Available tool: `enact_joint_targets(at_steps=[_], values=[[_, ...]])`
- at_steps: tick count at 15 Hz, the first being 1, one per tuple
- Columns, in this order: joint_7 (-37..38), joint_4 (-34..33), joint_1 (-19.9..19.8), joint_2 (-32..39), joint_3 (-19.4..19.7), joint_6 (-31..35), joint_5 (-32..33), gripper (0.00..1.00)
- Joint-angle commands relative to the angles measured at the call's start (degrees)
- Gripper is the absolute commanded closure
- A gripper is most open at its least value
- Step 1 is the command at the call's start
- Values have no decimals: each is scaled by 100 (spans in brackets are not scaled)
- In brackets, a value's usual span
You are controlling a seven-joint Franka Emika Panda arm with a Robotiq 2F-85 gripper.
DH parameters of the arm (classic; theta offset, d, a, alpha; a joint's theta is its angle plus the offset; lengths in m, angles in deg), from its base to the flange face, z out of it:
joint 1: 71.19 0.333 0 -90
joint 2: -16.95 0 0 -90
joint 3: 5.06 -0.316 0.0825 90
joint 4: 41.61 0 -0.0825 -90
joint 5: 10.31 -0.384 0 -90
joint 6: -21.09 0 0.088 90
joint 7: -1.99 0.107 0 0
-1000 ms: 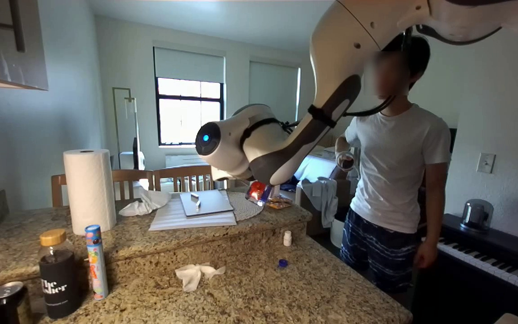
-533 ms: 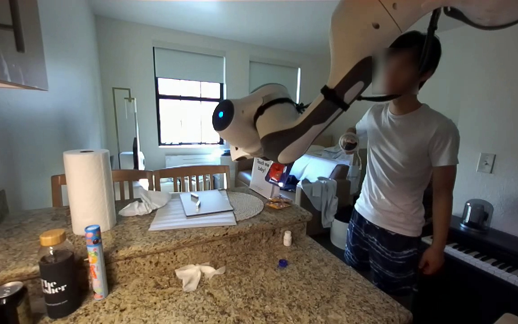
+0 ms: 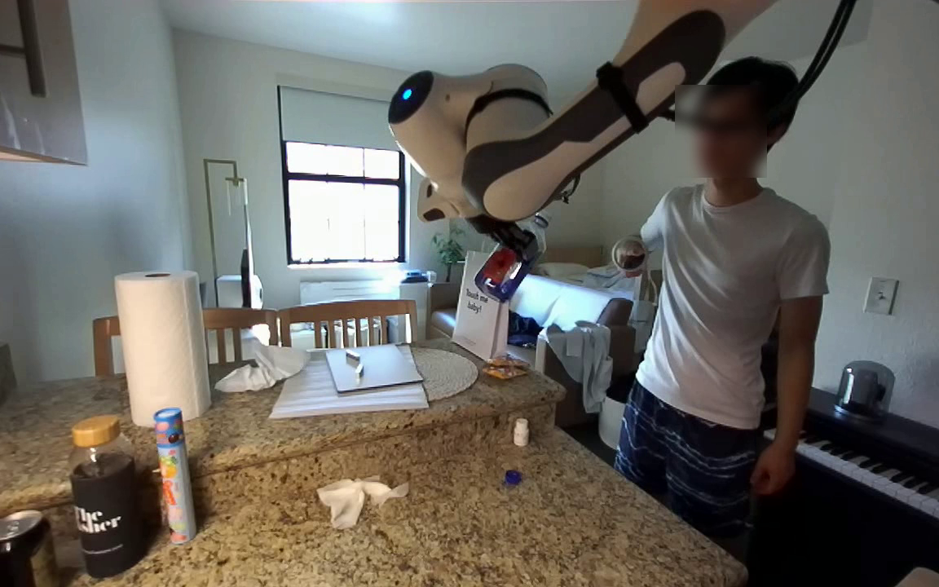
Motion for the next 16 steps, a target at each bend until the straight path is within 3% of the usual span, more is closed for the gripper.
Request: enact_joint_targets(at_steps=[1, 2, 3, 10, 11, 16], values=[[-375, 260, 55, -307, -31, -367, 23, 78], [-428, 308, 69, -324, -35, -433, 109, 78], [-212, 58, 76, -103, -36, -326, -59, 53], [-234, 173, 77, -110, -31, -378, -18, 53], [-234, 173, 77, -110, -32, -378, -17, 78], [-619, 55, -52, -208, 132, -905, -609, 78]])
